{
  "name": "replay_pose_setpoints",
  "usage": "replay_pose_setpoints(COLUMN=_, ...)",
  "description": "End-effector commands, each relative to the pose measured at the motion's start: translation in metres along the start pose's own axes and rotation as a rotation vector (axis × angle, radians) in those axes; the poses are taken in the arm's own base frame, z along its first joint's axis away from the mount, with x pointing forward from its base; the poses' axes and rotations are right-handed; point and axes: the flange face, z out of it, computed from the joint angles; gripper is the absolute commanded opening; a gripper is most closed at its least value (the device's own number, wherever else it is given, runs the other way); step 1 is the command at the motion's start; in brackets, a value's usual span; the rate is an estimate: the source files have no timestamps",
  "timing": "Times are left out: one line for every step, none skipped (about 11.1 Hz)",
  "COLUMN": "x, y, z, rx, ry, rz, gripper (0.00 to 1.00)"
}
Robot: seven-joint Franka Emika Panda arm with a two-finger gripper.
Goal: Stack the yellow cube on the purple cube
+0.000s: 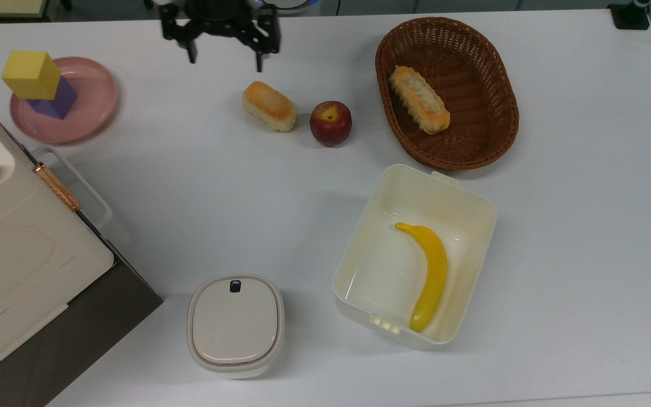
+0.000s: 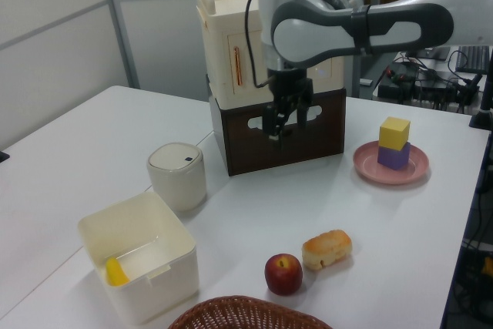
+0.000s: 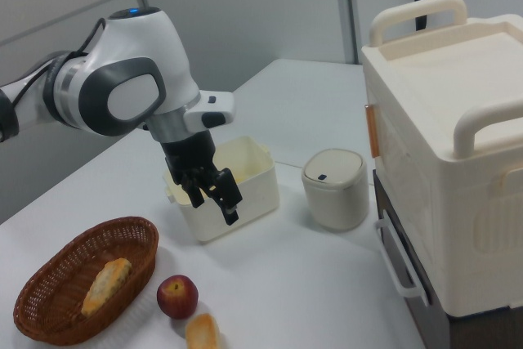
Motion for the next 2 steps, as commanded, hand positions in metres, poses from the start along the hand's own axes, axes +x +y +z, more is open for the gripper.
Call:
replay_pose_setpoints(x=-0.0071, y=-0.0072, z=-0.0068, rx=-0.008, ry=-0.02, rz=0.009, gripper=1.0)
replay_pose_setpoints(x=-0.0077, y=-0.0097, z=-0.0077, rx=-0.007, ry=-0.02, rz=0.005, gripper=1.0)
